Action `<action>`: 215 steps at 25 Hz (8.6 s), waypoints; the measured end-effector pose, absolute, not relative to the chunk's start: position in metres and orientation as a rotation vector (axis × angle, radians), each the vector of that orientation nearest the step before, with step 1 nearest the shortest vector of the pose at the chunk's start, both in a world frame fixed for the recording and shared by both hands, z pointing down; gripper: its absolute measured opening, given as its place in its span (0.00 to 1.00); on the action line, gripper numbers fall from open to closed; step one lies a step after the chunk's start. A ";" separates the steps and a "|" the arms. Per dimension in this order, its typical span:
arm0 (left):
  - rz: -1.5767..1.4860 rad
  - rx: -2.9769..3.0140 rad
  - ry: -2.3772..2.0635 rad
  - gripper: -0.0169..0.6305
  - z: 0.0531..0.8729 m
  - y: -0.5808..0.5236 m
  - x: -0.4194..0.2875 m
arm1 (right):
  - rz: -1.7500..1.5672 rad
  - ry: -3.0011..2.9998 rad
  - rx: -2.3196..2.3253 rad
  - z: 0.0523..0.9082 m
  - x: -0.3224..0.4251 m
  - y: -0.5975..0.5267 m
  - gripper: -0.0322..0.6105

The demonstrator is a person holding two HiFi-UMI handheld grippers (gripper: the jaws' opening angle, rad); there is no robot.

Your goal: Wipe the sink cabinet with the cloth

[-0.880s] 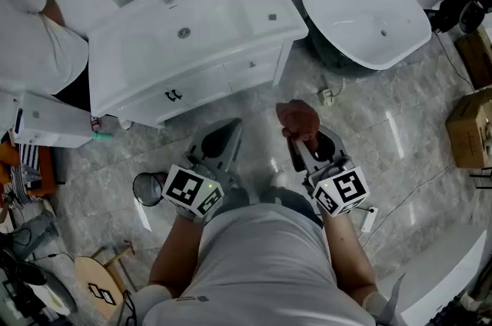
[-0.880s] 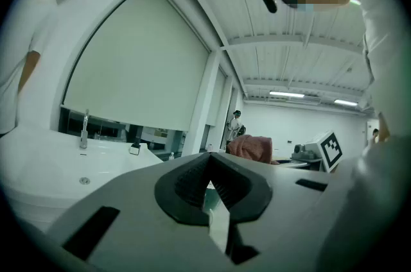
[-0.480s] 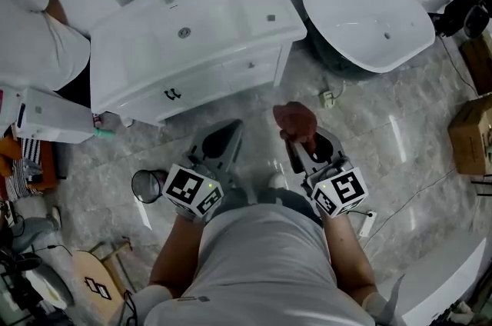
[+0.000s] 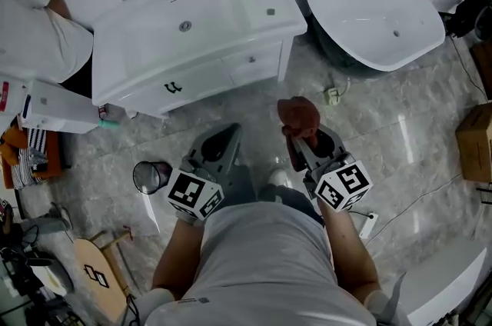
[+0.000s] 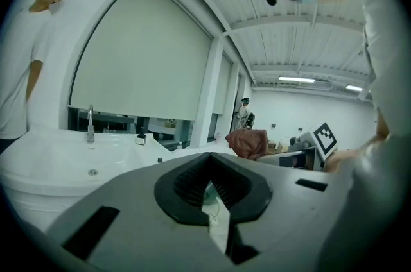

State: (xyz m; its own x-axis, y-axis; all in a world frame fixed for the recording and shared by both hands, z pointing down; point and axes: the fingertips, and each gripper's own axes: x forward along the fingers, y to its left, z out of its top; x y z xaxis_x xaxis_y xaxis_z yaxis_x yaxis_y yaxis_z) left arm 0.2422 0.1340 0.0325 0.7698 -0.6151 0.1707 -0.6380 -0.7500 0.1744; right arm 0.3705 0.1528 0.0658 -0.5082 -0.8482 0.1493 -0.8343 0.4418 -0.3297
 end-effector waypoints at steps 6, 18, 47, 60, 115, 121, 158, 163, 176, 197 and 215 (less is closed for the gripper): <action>0.146 2.717 -1.003 0.04 0.043 0.108 0.230 | -0.623 2.657 -1.511 0.078 0.358 0.130 0.23; 0.135 2.673 -0.967 0.04 0.061 0.008 0.184 | -0.711 2.705 -1.486 0.086 0.306 0.025 0.23; 0.123 2.463 -1.198 0.04 0.111 -0.094 0.081 | -1.027 2.970 -1.165 0.146 0.195 -0.094 0.23; 0.028 2.099 -1.632 0.04 0.172 -0.047 0.063 | -1.267 3.322 -0.746 0.275 0.203 -0.103 0.23; -0.124 1.573 -1.839 0.04 0.509 0.076 -0.019 | -1.965 2.728 -1.519 0.734 0.194 -0.233 0.22; -0.065 1.563 -1.874 0.04 0.525 0.087 -0.045 | -1.961 2.745 -1.534 0.766 0.190 -0.235 0.22; 0.174 1.717 -1.841 0.04 0.590 0.053 -0.067 | -1.851 2.885 -1.452 0.923 0.204 -0.240 0.22; 0.210 1.772 -1.788 0.04 0.589 0.045 -0.050 | -1.864 2.817 -1.568 0.922 0.246 -0.243 0.22; 0.535 2.110 -1.584 0.04 0.583 -0.009 -0.002 | -1.837 2.714 -1.809 0.918 0.365 -0.255 0.22; 0.437 2.267 -1.384 0.04 0.551 -0.040 0.068 | -1.791 2.331 -1.992 0.850 0.490 -0.264 0.21; 0.227 2.138 -1.449 0.04 0.461 -0.010 0.088 | -2.065 2.187 -1.908 0.721 0.471 -0.259 0.21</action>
